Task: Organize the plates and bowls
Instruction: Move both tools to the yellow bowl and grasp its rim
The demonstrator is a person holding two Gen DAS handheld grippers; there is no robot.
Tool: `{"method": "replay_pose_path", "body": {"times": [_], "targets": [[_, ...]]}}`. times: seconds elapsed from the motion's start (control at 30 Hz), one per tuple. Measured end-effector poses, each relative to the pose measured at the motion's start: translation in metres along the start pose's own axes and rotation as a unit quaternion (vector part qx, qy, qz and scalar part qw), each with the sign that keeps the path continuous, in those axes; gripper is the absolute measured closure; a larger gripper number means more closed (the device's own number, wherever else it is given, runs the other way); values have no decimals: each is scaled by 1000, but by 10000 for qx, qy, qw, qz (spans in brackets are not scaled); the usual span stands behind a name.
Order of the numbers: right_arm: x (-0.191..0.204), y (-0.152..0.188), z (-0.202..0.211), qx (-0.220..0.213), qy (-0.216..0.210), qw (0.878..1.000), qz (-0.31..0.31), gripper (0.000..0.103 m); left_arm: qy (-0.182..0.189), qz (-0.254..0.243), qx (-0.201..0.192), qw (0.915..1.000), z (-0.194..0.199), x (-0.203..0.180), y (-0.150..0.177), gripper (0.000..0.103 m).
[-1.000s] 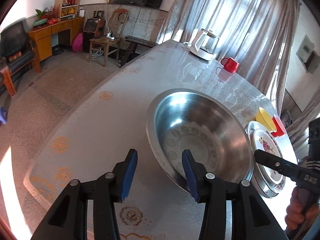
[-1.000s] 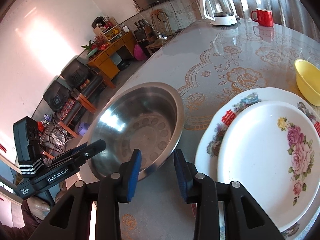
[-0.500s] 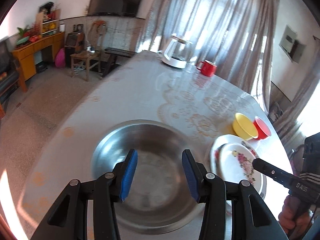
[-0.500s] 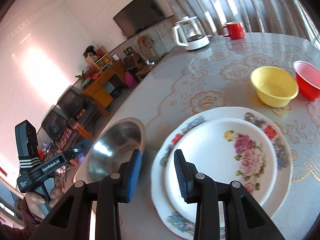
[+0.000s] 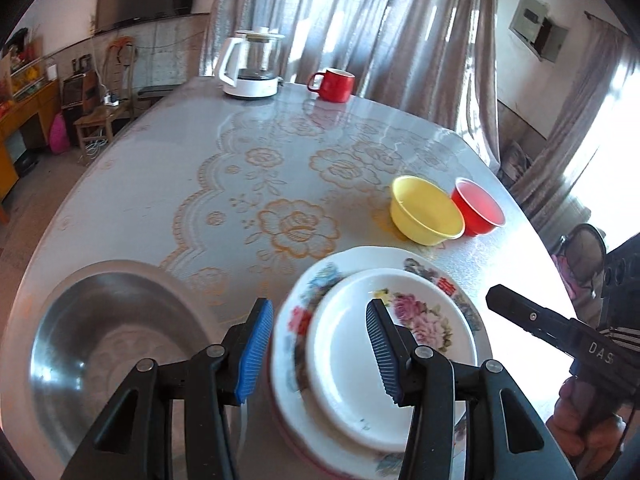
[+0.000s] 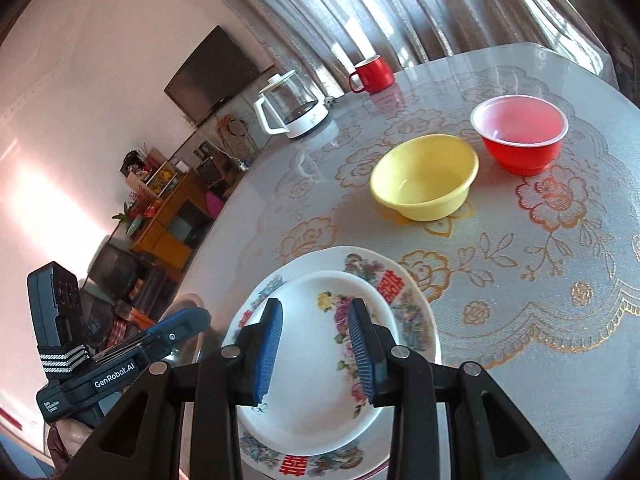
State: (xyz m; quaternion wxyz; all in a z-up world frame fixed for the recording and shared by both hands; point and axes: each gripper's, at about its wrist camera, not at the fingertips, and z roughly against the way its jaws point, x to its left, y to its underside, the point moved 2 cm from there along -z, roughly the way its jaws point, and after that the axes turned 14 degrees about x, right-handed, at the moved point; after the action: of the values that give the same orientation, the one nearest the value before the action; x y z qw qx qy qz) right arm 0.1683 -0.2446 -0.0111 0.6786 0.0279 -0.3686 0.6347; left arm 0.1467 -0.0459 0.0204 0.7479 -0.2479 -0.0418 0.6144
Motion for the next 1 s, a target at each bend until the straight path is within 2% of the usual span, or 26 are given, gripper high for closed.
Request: {"method": "replay_pose_path", "body": {"times": [0.63,1.0], "targets": [[-90,-38,21,-460,298,9935,-998,71,150,-284,393,9987,-51,-51,-55,55],[-103,-75,-14,-209,406,9934,-1050,75,252,-234,559,9978,-89,-75,-102,56]]}}
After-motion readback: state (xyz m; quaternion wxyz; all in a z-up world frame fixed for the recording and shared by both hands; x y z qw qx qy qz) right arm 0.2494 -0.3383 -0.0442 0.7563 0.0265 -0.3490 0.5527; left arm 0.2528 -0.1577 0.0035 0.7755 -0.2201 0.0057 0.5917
